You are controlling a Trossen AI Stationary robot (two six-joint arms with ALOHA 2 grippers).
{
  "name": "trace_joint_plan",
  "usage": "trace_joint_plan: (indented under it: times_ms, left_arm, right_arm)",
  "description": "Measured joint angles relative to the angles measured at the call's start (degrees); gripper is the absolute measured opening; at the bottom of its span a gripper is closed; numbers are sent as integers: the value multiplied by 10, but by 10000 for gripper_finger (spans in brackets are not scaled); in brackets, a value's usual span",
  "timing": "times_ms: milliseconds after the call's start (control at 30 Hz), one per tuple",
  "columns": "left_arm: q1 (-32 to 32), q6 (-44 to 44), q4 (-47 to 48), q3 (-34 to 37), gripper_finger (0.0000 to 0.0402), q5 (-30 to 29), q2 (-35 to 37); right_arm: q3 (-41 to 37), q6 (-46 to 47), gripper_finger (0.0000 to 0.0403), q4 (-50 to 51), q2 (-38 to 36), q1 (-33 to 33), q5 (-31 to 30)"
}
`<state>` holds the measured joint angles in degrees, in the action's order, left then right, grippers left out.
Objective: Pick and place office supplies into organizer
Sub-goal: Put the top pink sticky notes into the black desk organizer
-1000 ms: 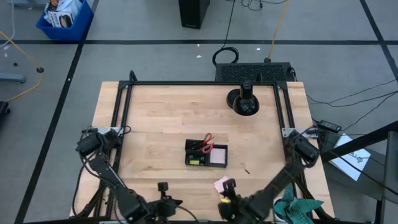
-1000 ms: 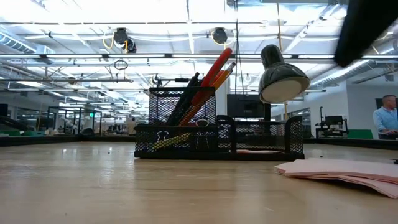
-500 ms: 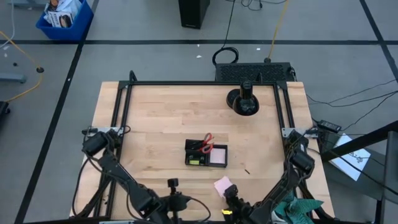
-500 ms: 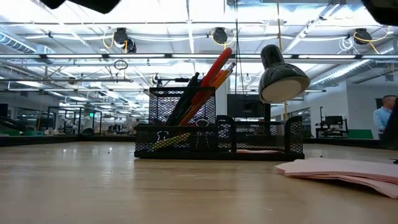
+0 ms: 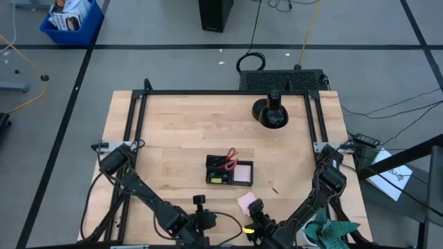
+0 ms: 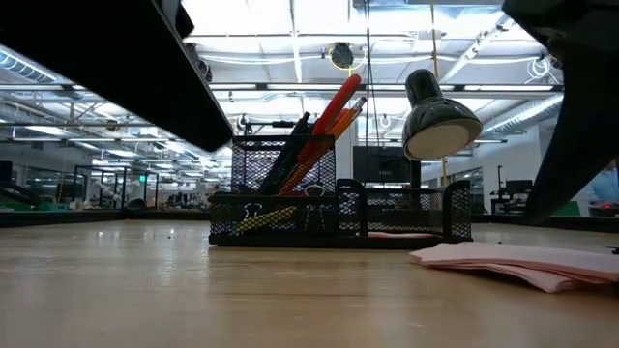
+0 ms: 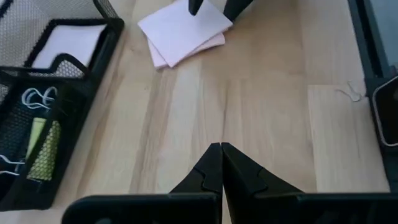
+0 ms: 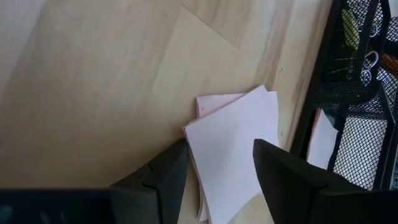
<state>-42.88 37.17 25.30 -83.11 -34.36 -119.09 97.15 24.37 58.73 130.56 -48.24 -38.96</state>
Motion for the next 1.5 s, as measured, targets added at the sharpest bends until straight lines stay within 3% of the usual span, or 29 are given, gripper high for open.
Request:
trace_joint_plan:
  times_ms: [267,567,800,1033,1500]
  left_arm:
    - [1,-22,-33,0,5,11,-5]
    - [-4,-26,-34,0,5,11,-5]
    - [-5,-26,-33,0,5,13,-5]
    - [-5,-26,-33,0,5,14,-5]
    - [-8,-24,-33,0,5,14,-5]
  right_arm:
    - [-11,6,138,-22,1,16,1]
    - [-53,32,10,-52,1,31,29]
    - [-52,54,2,-41,-21,20,16]
    - [-13,91,1,36,-70,-5,-18]
    - [26,84,0,84,-70,-14,-47]
